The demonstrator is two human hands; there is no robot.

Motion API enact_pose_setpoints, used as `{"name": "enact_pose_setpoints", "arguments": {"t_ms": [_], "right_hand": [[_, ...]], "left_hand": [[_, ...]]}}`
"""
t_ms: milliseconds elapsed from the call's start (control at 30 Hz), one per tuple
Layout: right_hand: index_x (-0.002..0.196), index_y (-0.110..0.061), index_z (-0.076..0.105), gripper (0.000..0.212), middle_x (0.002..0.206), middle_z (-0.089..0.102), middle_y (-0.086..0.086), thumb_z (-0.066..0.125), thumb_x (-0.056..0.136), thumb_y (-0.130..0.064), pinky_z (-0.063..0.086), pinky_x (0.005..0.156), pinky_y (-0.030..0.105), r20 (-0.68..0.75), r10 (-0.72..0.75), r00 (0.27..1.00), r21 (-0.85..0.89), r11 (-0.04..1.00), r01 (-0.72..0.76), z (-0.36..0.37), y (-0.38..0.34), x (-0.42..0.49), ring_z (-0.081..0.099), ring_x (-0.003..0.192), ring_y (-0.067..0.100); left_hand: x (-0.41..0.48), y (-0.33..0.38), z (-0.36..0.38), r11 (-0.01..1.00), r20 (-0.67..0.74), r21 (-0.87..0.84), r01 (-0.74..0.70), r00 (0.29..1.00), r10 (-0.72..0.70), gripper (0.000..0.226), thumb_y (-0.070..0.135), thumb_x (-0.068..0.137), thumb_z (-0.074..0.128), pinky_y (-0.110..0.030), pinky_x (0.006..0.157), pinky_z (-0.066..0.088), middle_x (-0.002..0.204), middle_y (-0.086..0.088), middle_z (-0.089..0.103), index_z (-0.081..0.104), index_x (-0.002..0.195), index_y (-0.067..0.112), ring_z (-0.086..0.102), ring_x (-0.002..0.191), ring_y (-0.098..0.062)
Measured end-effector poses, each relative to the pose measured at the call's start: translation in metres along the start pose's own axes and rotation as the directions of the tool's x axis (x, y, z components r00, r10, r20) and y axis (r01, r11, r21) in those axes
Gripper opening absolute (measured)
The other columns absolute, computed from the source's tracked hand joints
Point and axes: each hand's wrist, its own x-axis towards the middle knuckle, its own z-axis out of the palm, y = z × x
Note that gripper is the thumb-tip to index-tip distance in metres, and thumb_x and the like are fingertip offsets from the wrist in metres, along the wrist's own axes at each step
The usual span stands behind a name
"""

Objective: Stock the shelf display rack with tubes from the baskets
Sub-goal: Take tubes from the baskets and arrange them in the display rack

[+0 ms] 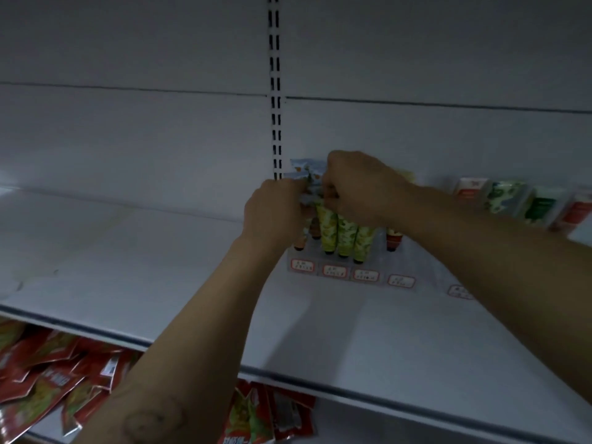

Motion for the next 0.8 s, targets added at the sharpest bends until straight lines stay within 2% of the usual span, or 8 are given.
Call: {"name": "enact_pose_setpoints", "arguments": {"t_ms": [100,167,233,367,467,567,633,800], "right_hand": [[0.089,-0.011,0.055,0.002,0.092,0.047,0.007,0.056,0.091,-0.01,0.034,0.066,0.031,-0.052,0.03,0.998,-0.023,0.999,-0.032,0.003,0.0,-0.016,0.051,0.088,0.024],[0.111,-0.01,0.064,0.023,0.116,0.05,0.008,0.061,0.089,-0.013,0.038,0.083,0.032,-0.079,0.062,0.995,-0.058,0.996,-0.067,0.004,0.0,-0.033,0.048,0.107,0.026],[0.124,-0.014,0.061,0.038,0.128,0.049,0.006,0.064,0.087,-0.022,0.03,0.096,0.032,-0.148,0.08,0.986,-0.018,0.996,-0.084,-0.002,-0.003,-0.057,0.043,0.118,0.025],[0.14,-0.026,0.045,0.059,0.139,0.045,0.002,0.064,0.085,-0.038,0.023,0.1,0.03,-0.12,0.136,0.983,0.028,0.991,-0.134,-0.014,-0.012,-0.104,0.037,0.127,0.023],[0.142,-0.026,0.041,0.063,0.139,0.046,0.002,0.062,0.086,-0.044,0.029,0.1,0.032,-0.1,0.172,0.98,0.095,0.982,-0.162,-0.022,-0.022,-0.138,0.039,0.127,0.022],[0.143,-0.024,0.04,0.064,0.138,0.047,0.001,0.061,0.087,-0.047,0.038,0.098,0.033,-0.061,0.195,0.979,0.151,0.971,-0.184,-0.023,-0.036,-0.178,0.044,0.123,0.021],[0.139,-0.027,0.044,0.06,0.135,0.05,-0.002,0.061,0.086,-0.05,0.043,0.093,0.031,-0.011,0.211,0.977,0.186,0.961,-0.206,-0.017,-0.048,-0.212,0.05,0.117,0.019],[0.117,-0.028,0.061,0.042,0.113,0.064,-0.004,0.061,0.083,-0.052,0.05,0.086,0.033,0.274,0.185,0.944,0.263,0.93,-0.258,0.027,-0.076,-0.29,0.059,0.103,0.018]], "left_hand": [[-0.005,-0.006,-0.007,0.998,0.042,-0.041,0.041,0.998,-0.039,0.029,0.033,0.088,0.064,-0.034,0.076,0.046,0.105,-0.012,0.067,0.066,0.115,0.023,0.059,0.099,-0.033],[-0.011,-0.009,-0.011,0.997,0.084,-0.048,0.06,0.995,-0.056,0.037,0.038,0.089,0.063,-0.039,0.083,0.05,0.108,-0.011,0.067,0.06,0.124,0.028,0.059,0.102,-0.032],[-0.018,-0.007,-0.019,0.999,0.113,-0.003,0.049,0.992,-0.048,0.042,0.041,0.09,0.059,-0.039,0.083,0.051,0.109,-0.008,0.067,0.051,0.13,0.032,0.06,0.103,-0.031],[-0.04,0.012,-0.054,0.99,0.061,0.139,-0.02,0.998,0.011,0.047,0.044,0.09,0.059,-0.035,0.081,0.047,0.116,-0.002,0.062,0.044,0.131,0.027,0.058,0.106,-0.027],[-0.075,0.036,-0.077,0.969,0.099,0.216,-0.121,0.99,0.102,0.044,0.047,0.09,0.058,-0.035,0.083,0.047,0.119,0.0,0.061,0.05,0.128,0.026,0.057,0.107,-0.024],[-0.122,0.054,-0.085,0.928,0.265,0.291,-0.235,0.951,0.158,0.05,0.053,0.09,0.054,-0.035,0.091,0.043,0.132,0.002,0.054,0.046,0.133,0.028,0.052,0.116,-0.023],[-0.16,0.06,-0.085,0.926,0.345,0.245,-0.288,0.918,0.194,0.052,0.054,0.09,0.054,-0.035,0.095,0.042,0.135,0.003,0.052,0.046,0.134,0.029,0.05,0.12,-0.022],[-0.255,0.072,-0.048,0.895,0.511,0.168,-0.414,0.813,0.28,0.043,0.054,0.086,0.056,-0.033,0.084,0.044,0.117,0.004,0.059,0.055,0.122,0.031,0.054,0.111,-0.021]]}}
